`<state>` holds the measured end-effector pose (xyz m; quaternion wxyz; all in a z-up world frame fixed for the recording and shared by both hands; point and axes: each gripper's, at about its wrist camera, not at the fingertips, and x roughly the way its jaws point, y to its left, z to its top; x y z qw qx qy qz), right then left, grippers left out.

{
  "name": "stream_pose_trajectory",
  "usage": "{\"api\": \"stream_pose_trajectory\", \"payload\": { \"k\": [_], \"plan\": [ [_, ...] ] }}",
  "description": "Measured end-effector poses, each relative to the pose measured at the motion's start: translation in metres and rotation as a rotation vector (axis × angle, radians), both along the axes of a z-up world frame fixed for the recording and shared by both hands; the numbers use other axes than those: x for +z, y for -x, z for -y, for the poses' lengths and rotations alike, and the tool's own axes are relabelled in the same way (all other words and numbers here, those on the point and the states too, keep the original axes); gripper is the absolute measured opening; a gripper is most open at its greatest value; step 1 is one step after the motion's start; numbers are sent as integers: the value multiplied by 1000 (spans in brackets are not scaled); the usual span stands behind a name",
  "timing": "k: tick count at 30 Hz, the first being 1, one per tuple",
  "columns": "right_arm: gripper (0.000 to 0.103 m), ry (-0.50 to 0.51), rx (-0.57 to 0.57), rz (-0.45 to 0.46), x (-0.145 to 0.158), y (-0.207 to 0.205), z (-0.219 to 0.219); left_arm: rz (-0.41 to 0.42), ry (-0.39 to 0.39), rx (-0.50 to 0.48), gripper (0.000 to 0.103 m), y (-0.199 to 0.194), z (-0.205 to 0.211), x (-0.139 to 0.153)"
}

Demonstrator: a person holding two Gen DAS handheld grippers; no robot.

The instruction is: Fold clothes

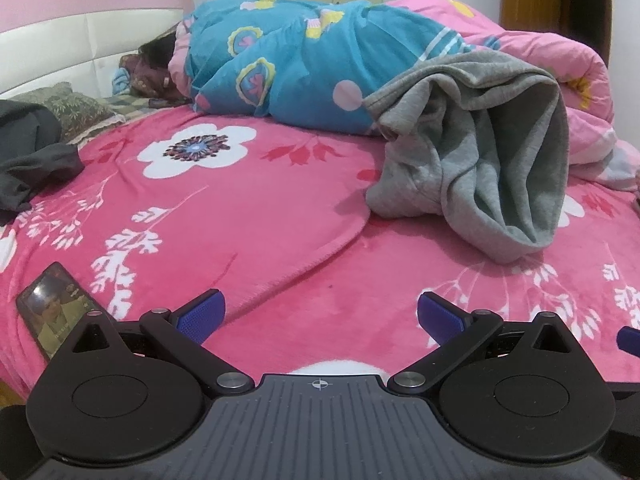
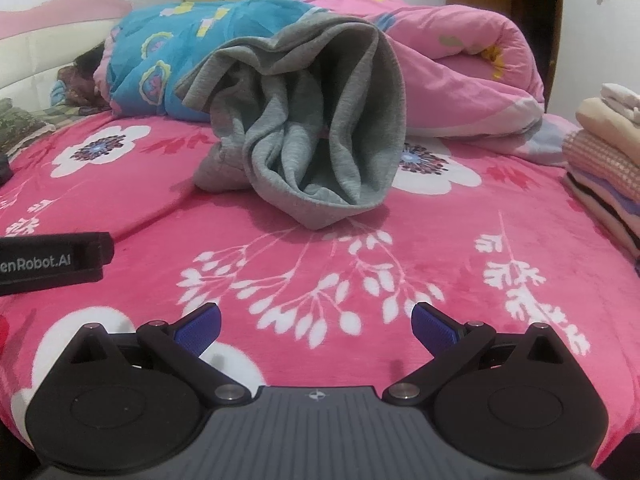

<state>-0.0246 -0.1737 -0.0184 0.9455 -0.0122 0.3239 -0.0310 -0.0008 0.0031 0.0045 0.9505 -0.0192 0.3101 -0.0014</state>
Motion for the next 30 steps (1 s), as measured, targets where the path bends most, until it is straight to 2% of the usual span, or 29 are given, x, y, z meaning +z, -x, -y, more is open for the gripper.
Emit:
{"api": "stream_pose_trajectory", "payload": {
  "k": [14, 30],
  "plan": [
    [103, -5, -25, 1, -1, -2, 4, 1, -35, 5, 103, 0, 7, -8],
    [103, 2, -28, 7, 3, -3, 2, 8, -30, 32, 103, -2, 7, -11]
  ]
}}
